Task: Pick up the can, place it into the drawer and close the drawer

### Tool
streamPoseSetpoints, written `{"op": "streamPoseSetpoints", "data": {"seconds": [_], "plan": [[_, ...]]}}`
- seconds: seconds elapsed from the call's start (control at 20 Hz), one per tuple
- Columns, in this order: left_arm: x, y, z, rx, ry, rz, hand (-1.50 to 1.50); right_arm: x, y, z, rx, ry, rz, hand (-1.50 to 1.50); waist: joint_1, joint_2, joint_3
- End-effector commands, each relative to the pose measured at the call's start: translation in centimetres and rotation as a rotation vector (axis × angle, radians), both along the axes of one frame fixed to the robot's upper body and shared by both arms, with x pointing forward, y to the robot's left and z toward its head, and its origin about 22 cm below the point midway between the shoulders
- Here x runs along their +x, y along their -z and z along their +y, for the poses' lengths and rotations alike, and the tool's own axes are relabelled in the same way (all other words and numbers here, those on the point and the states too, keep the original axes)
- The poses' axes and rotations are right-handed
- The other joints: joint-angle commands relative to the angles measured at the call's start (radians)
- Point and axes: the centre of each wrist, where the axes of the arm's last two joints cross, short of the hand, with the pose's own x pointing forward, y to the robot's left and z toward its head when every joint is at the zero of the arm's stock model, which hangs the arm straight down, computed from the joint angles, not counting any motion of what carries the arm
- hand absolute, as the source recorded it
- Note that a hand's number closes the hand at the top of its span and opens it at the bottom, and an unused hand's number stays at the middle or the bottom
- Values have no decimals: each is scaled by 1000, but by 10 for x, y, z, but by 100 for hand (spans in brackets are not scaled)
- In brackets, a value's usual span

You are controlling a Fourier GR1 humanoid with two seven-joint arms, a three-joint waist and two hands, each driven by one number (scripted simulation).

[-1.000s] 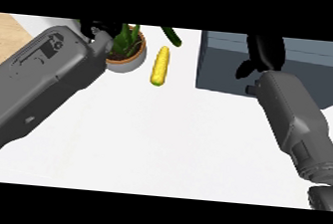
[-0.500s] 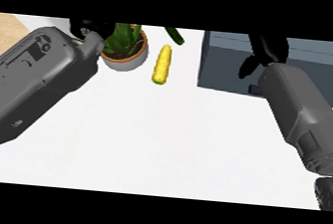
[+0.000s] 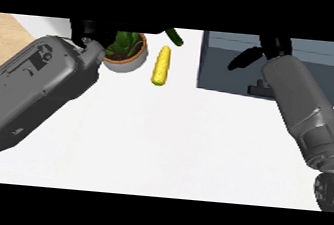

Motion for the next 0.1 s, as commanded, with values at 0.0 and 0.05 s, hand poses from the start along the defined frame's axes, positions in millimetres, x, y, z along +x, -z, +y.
{"op": "streamPoseSetpoints", "data": {"seconds": [0.0, 0.05], "plan": [[-6, 2, -1, 0, 8, -3, -150, 9, -31, 8, 210, -7, -61, -150, 19, -1, -5], [-5, -10, 0, 3, 8, -12, -150, 8, -27, 14, 214, 10, -44, -150, 28, 3, -5]]}}
